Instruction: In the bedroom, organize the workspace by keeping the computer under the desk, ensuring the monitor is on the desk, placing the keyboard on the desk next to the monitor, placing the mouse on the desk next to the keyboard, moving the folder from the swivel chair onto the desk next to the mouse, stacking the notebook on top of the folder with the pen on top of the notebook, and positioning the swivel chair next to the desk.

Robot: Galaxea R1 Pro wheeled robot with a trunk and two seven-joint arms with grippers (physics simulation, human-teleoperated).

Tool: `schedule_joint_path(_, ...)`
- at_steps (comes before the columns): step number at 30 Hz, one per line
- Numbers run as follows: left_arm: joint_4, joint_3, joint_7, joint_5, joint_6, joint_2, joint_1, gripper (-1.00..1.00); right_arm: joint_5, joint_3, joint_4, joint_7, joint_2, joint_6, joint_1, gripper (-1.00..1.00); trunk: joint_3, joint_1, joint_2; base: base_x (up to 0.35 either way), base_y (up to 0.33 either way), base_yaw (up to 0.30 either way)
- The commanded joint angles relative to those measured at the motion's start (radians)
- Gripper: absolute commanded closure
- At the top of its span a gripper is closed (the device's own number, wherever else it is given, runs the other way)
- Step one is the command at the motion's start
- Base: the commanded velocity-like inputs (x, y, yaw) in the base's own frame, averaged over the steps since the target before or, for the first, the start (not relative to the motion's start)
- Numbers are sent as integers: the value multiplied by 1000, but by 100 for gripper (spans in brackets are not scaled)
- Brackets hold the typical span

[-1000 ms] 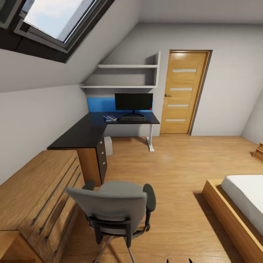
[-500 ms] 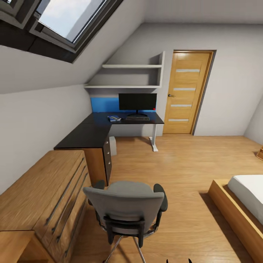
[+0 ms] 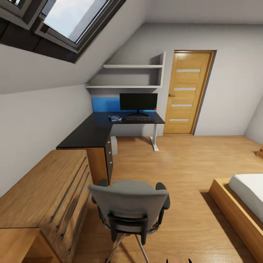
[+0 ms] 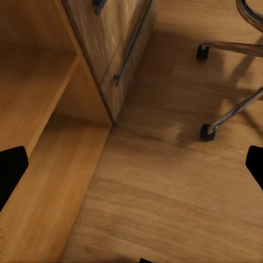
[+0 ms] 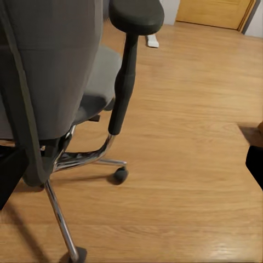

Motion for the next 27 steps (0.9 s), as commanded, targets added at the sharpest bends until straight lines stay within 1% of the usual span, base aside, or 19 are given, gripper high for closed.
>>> schedule_joint_path(1,0,-9,6,4,-2,0,-1,-100,-1,9,0,-10,0,-1,-1,-100,-1,0,-1,-88,145,0)
schedule_joint_path(5,0,-9,6,4,-2,0,-1,-100,-1,8,-1,-10,0,-1,-1,-100,-1,0,-1,-64,104,0)
schedule_joint_path(16,0,-9,5,4,-2,0,-1,-100,-1,8,-1,-10,-1,-1,-1,-100,-1,0,-1,-10,14,0)
schedule_joint_path(27,0,-8,5,4,-2,0,0,-100,-1,8,0,-10,-1,-1,-1,-100,-1,0,-1,-78,65,0)
